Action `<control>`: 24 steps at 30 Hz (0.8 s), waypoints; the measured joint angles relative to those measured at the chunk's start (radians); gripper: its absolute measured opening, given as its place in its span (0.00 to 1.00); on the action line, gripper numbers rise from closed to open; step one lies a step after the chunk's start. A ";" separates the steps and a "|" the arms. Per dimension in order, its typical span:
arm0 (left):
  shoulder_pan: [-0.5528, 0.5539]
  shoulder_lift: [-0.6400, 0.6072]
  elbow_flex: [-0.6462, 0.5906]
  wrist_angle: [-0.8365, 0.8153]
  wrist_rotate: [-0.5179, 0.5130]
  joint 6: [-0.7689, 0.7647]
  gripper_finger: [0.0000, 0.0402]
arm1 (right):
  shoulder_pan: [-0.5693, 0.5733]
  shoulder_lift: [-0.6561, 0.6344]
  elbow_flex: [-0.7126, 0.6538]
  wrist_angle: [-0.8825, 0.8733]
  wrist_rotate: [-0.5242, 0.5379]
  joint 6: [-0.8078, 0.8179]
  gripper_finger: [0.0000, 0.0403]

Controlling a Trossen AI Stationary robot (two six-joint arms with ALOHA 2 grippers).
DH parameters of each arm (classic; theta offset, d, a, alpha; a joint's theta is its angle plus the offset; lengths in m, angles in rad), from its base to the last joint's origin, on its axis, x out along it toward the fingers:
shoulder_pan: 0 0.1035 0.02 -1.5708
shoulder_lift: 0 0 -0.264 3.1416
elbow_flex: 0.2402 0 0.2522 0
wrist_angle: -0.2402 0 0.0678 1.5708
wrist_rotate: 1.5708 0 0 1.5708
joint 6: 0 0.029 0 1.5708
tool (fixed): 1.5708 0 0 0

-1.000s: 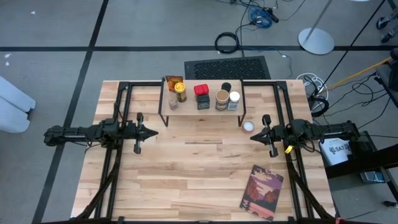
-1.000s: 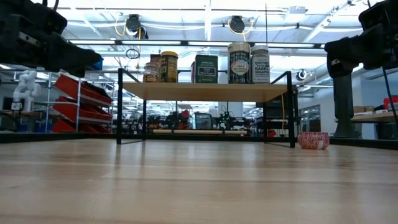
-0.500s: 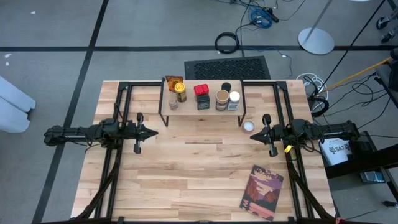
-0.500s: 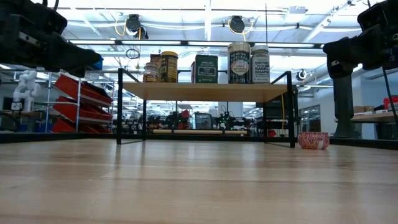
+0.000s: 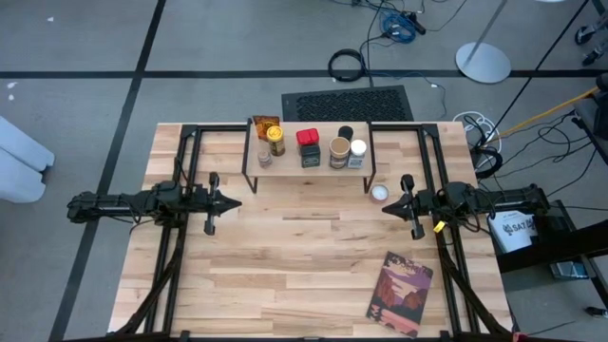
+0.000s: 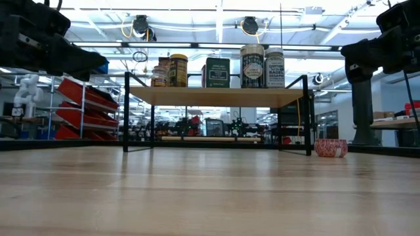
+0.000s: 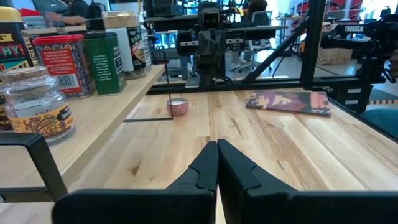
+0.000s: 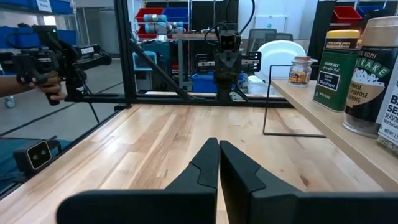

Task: Shelf spices
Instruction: Return to Home Position

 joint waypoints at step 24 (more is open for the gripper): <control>0.000 0.000 0.000 0.000 0.003 -0.005 0.02 | 0.000 0.000 0.000 0.000 0.003 0.004 0.00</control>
